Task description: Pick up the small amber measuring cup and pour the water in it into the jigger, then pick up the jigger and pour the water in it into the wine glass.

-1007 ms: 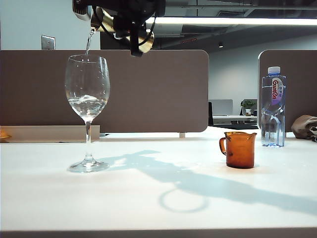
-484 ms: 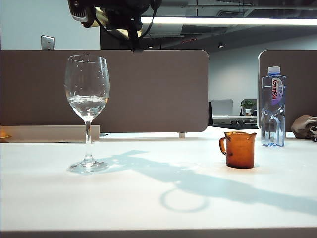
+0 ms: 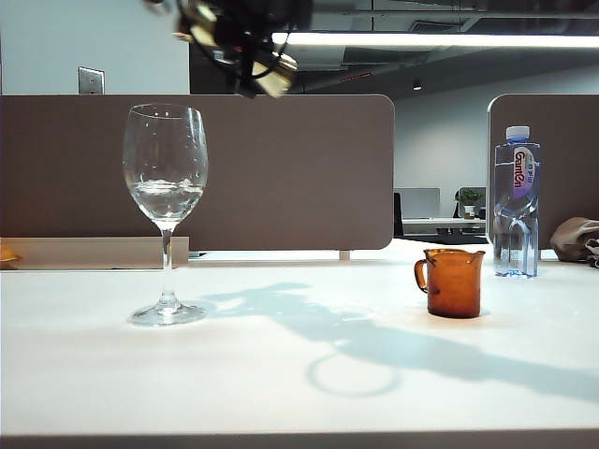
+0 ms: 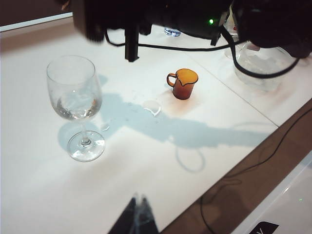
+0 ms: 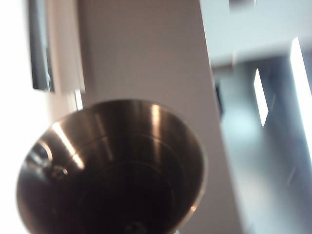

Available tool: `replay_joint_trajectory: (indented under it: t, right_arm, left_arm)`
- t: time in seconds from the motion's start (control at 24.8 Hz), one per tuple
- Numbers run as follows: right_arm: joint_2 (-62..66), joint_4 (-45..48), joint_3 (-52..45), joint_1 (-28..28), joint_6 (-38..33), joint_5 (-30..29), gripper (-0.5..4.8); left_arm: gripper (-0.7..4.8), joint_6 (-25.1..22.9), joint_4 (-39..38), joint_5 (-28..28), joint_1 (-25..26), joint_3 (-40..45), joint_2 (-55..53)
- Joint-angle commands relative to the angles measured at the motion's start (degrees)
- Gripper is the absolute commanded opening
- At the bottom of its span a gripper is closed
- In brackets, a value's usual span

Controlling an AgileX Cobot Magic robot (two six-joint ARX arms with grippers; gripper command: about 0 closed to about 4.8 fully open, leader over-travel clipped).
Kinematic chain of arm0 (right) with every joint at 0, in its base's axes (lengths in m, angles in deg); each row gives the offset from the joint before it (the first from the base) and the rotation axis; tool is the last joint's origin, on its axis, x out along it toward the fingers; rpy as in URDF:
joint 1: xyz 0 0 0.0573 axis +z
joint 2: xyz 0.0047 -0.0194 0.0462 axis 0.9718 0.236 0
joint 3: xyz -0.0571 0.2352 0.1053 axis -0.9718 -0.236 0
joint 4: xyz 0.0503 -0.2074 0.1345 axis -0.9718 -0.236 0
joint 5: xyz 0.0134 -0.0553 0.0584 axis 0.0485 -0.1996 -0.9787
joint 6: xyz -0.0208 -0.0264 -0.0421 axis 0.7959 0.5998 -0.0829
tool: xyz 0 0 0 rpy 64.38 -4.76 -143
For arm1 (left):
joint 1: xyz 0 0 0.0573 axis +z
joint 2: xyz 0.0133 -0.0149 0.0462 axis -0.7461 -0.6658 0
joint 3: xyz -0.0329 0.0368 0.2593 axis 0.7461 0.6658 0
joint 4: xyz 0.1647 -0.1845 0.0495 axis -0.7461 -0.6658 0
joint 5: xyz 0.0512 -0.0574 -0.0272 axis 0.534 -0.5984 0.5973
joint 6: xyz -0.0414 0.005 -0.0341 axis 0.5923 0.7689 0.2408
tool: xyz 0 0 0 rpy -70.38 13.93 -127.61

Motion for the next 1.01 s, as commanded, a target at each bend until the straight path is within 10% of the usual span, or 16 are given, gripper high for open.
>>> replay_joint_trajectory:
  t: [0.04,0.12,0.73,1.01]
  right_arm:
    - [-1.0,-4.1,0.2,-3.3,-25.9,2.5,-0.04]
    - [-1.7,-7.3,-0.9,-5.2,-39.1,0.5,-0.04]
    - [-2.8,28.5,-31.1,-7.4,-71.3,-8.0,-0.04]
    - [-0.2,31.2,-38.2,-7.8,-76.5,-13.9,-0.04]
  left_arm:
    - [-0.02,-0.2,0.8,0.0,0.0,-0.1,0.0]
    - [-0.02,-0.2,0.7,0.0,0.0,-0.1,0.0]
    - [-0.02,-0.2,0.7,0.0,0.0,-0.1,0.0]
    - [-0.02,-0.2,0.8,0.0,0.0,-0.1,0.0]
